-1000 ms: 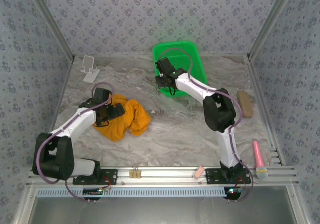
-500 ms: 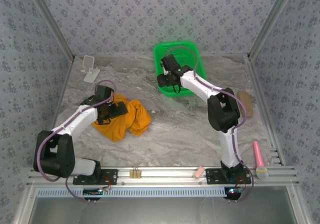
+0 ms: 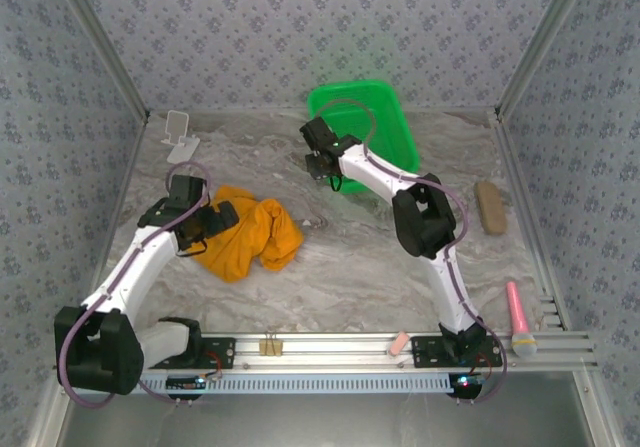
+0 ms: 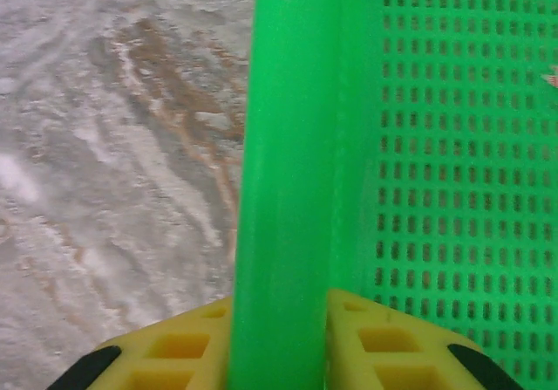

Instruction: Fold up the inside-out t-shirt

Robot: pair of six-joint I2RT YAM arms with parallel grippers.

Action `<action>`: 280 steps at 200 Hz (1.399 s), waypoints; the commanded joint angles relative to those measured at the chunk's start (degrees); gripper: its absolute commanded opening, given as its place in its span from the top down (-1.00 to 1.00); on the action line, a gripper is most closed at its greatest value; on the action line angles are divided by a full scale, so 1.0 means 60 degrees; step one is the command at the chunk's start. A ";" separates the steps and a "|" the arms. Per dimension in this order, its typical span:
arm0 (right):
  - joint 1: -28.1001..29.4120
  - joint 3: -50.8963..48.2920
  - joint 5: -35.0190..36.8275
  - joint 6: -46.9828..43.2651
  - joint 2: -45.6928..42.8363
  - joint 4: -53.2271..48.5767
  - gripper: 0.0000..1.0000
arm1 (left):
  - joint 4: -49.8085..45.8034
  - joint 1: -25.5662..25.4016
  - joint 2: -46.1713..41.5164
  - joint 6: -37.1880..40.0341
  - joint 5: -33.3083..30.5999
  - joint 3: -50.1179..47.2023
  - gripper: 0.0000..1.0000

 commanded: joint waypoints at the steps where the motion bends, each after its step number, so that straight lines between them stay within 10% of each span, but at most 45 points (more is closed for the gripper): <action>1: -0.0473 -0.0266 0.0786 0.0127 -0.0556 -0.0651 0.63 | -0.0070 0.0019 0.0060 0.0056 0.0513 -0.0281 -0.99; 116: -0.3693 -0.3665 0.0011 -0.3046 -0.2916 0.0462 0.76 | 0.0364 -0.0935 0.1166 -0.0125 0.0719 0.0308 -0.99; 198: -0.4975 -0.3965 0.0102 -0.2147 -0.3080 0.0428 0.52 | -0.0028 -0.1229 0.1317 -0.0076 0.0786 0.0602 -0.98; 280: -0.3618 -0.4298 -0.0079 -0.1615 -0.4708 -0.0189 -0.12 | -0.1579 -0.0965 0.0599 0.0003 -0.0032 0.0621 -0.99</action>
